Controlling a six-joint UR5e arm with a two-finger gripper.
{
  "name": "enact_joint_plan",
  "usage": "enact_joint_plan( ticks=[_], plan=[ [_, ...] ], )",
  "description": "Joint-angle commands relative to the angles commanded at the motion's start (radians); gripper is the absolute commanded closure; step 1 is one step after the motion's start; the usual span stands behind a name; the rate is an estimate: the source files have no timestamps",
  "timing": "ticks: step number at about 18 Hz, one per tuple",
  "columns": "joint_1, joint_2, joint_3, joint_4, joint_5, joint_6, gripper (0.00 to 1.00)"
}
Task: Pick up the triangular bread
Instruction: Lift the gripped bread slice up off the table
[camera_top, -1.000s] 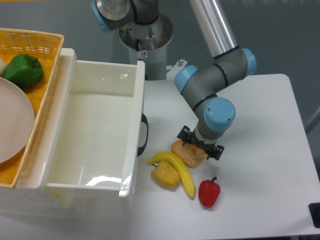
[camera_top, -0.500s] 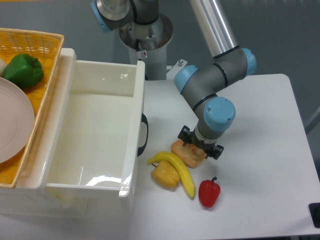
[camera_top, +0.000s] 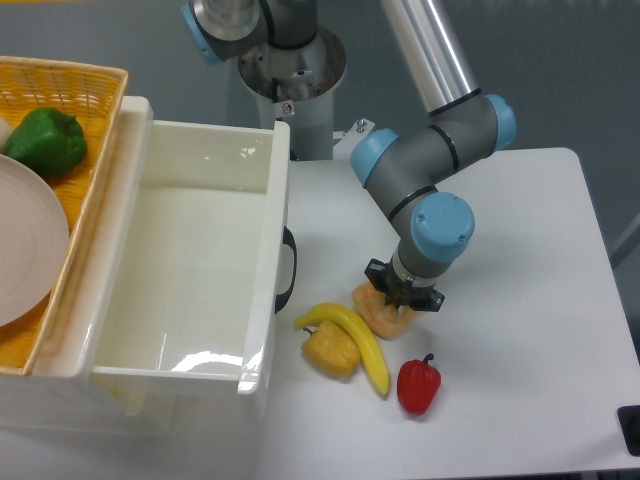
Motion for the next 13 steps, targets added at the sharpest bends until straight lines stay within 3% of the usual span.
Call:
enact_joint_plan(
  ticks=[4, 13],
  plan=[
    [0.000, 0.011, 0.080, -0.103, 0.000, 0.009, 1.00],
    [0.002, 0.095, 0.092, -0.157, -0.006, 0.118, 1.00]
  ],
)
